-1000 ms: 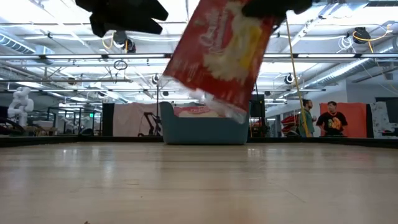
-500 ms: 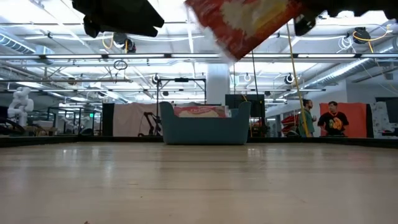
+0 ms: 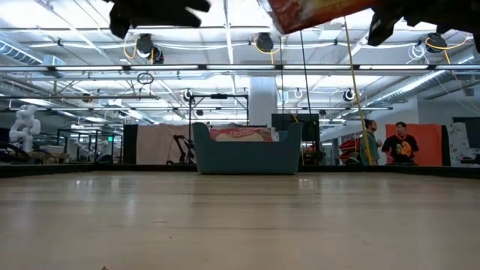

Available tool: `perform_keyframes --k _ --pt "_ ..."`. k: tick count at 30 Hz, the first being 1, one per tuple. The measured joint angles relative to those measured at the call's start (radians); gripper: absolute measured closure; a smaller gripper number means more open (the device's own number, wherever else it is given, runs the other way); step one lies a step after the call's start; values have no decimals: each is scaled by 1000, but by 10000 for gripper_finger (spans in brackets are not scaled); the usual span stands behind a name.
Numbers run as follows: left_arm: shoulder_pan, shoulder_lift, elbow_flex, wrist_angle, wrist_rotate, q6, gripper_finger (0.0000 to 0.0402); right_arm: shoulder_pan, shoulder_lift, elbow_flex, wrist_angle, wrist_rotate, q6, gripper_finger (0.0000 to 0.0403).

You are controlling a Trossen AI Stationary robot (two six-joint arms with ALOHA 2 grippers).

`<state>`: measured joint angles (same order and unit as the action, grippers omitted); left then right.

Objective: Sort popcorn bags into baskets
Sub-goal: Put the red popcorn bag into the blue bin

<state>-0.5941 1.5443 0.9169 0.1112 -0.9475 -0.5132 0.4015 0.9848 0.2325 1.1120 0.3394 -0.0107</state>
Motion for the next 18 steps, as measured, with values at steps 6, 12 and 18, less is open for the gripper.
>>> perform_keyframes --k 6,12,18 --pt "7 55 1 304 -6 219 254 -1 31 0 108 30 -67 387" --pt "48 133 1 522 -8 327 254 0 88 0 179 25 -81 387" --pt "80 166 0 543 15 320 254 0 137 0 234 23 -87 387"
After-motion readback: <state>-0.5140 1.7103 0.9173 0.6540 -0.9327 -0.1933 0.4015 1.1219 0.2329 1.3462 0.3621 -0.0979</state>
